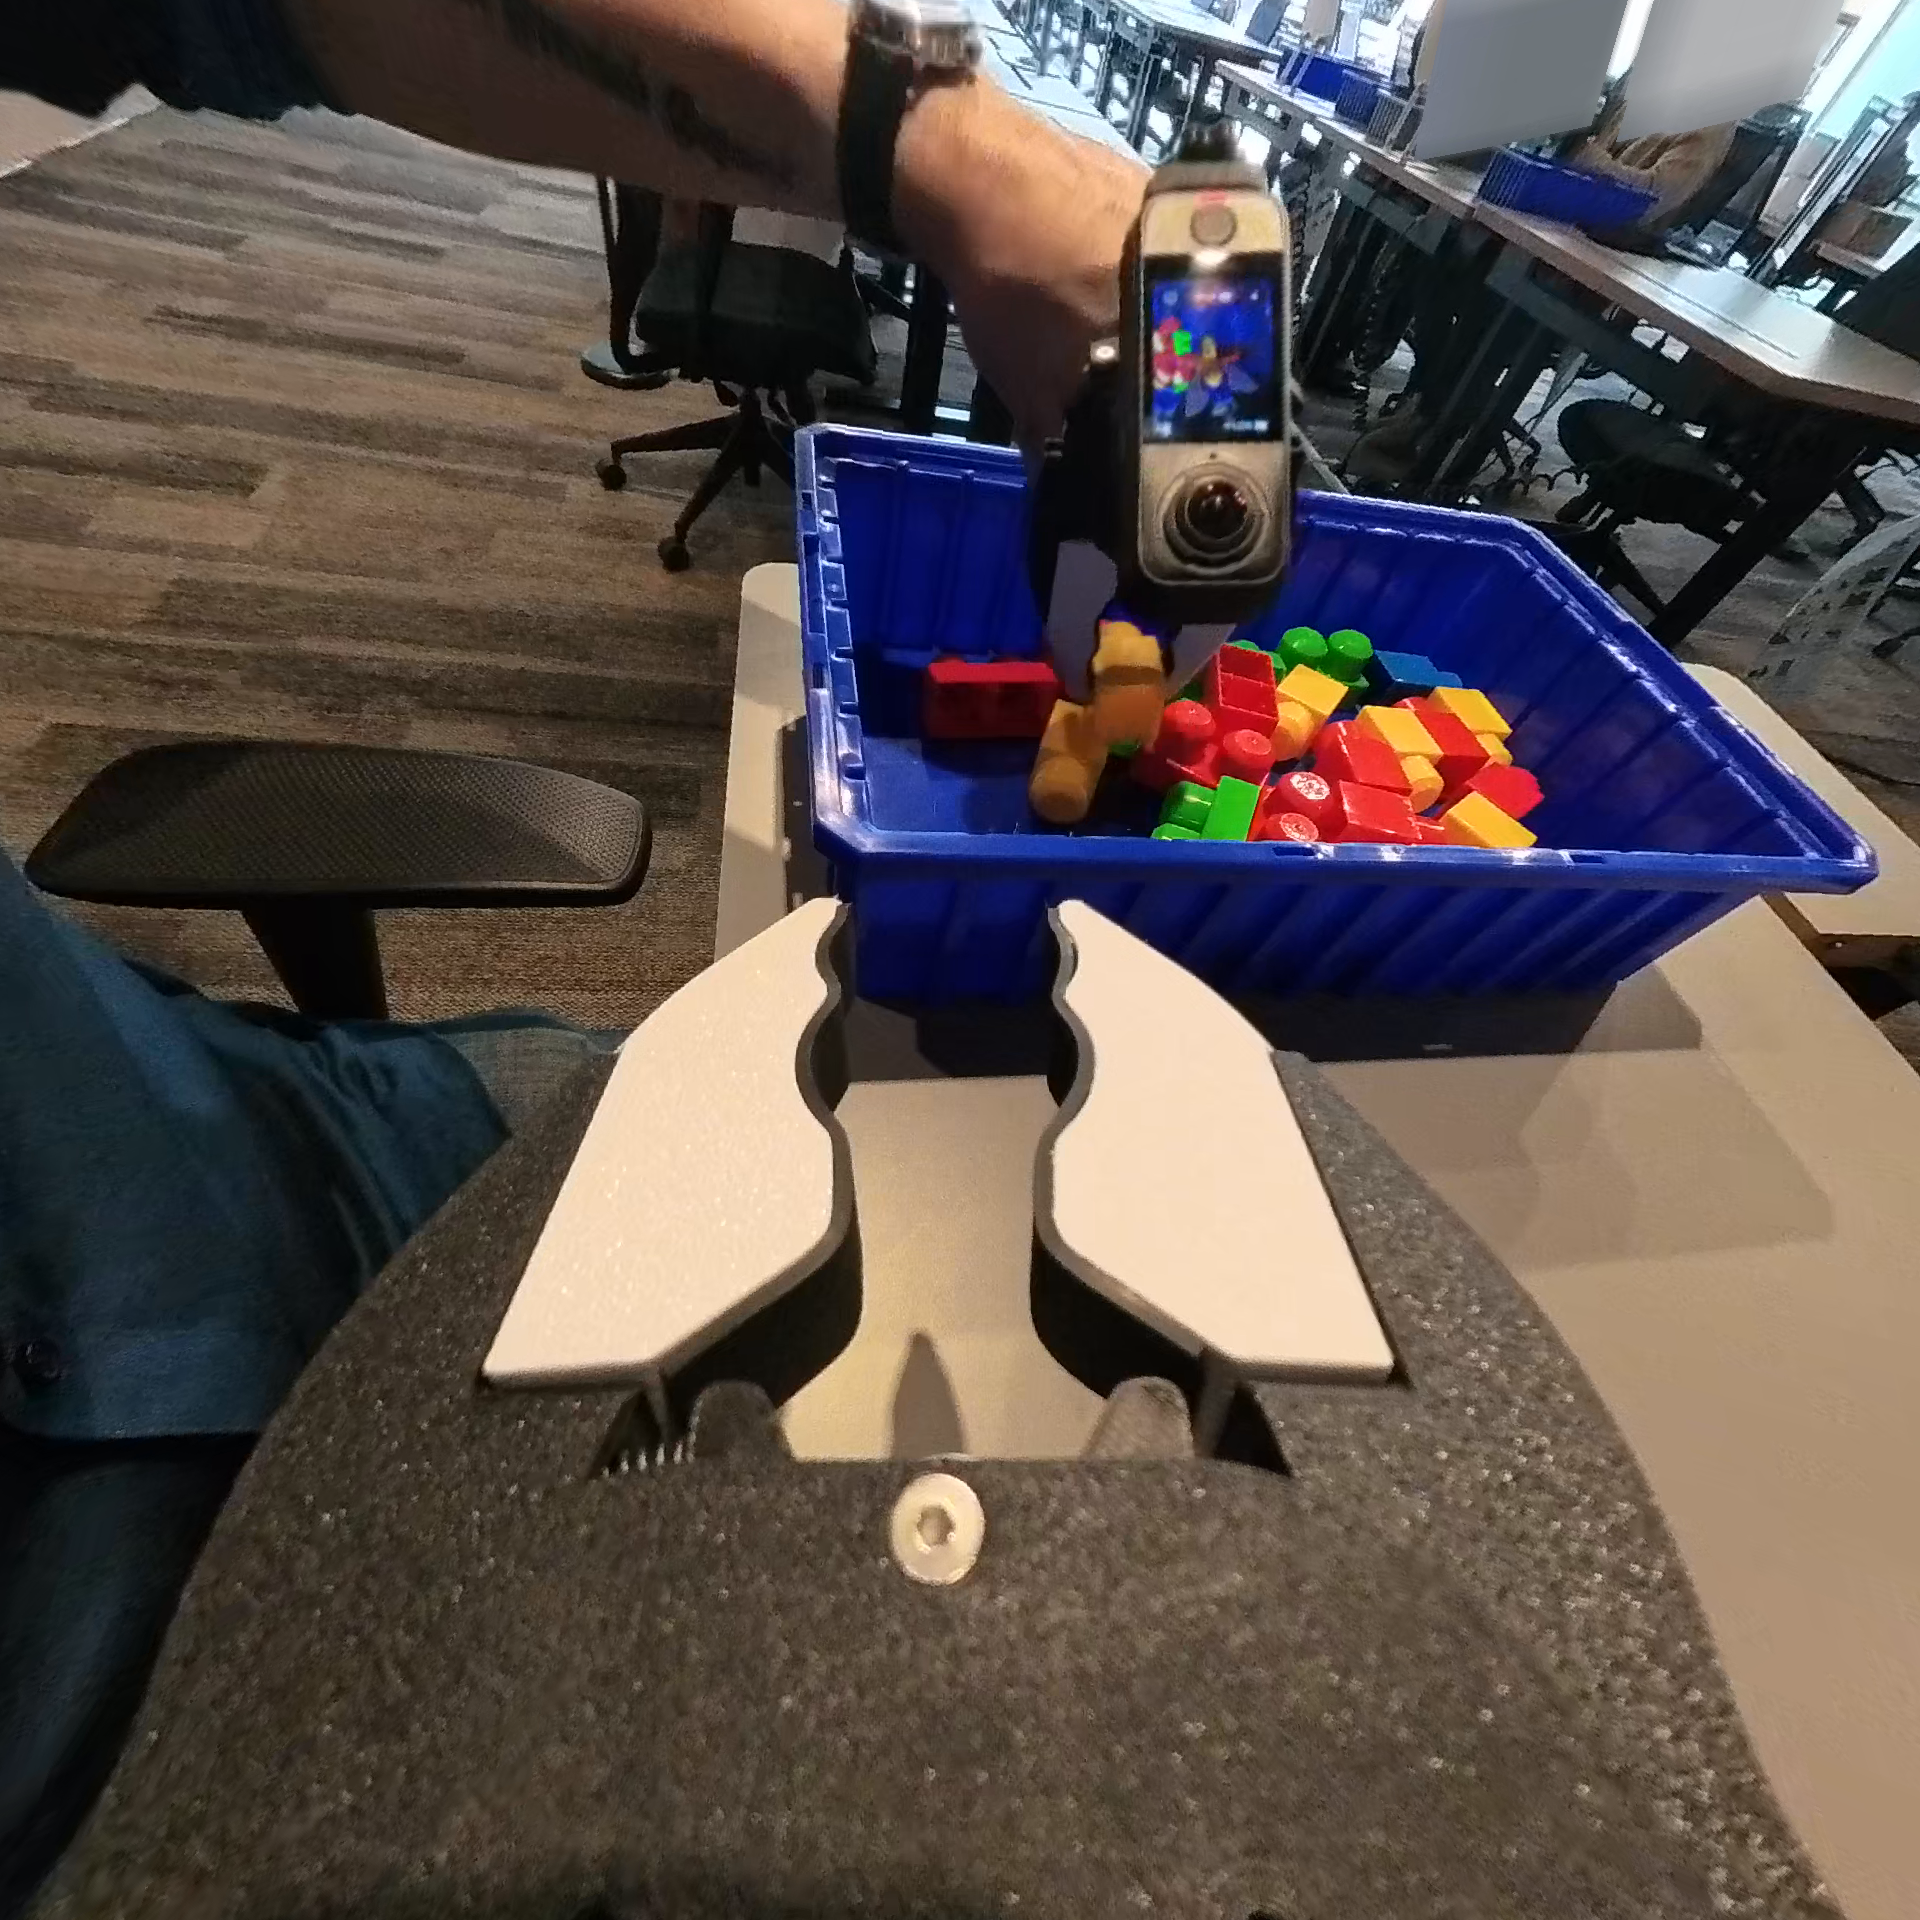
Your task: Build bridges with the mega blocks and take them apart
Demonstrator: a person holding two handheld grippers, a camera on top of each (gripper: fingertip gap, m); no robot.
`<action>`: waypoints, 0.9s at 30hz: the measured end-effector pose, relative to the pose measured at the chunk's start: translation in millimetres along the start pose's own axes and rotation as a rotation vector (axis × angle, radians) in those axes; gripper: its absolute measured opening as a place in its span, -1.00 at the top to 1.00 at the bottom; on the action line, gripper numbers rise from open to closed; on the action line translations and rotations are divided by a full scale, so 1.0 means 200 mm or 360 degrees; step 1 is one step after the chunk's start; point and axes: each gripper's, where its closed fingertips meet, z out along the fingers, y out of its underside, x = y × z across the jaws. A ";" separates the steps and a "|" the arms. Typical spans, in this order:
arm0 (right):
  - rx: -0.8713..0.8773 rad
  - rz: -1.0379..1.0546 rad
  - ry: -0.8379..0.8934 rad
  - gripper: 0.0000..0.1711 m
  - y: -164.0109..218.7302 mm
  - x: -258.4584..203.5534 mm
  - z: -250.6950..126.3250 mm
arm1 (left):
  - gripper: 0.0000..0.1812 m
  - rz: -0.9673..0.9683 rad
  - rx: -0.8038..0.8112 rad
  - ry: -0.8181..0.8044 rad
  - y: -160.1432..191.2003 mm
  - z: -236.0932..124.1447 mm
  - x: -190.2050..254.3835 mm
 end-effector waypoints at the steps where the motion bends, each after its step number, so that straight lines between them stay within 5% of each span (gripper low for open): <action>1: -0.0001 0.0000 -0.0002 0.60 0.00 0.00 0.00 | 0.59 0.0011 -0.0008 0.0027 0.00 0.00 0.02; 9: 0.0002 0.0010 -0.0015 0.60 0.01 -0.01 0.01 | 0.59 0.0062 0.0023 0.0142 -0.05 -0.04 0.16; 20: -0.0011 0.0006 -0.0029 0.60 0.01 -0.03 0.03 | 0.59 0.0131 -0.0189 -0.0184 0.03 0.04 -0.06; 27: -0.0005 0.0020 -0.0035 0.60 0.02 -0.02 0.03 | 0.59 0.0074 -0.0237 0.0103 0.06 0.04 0.09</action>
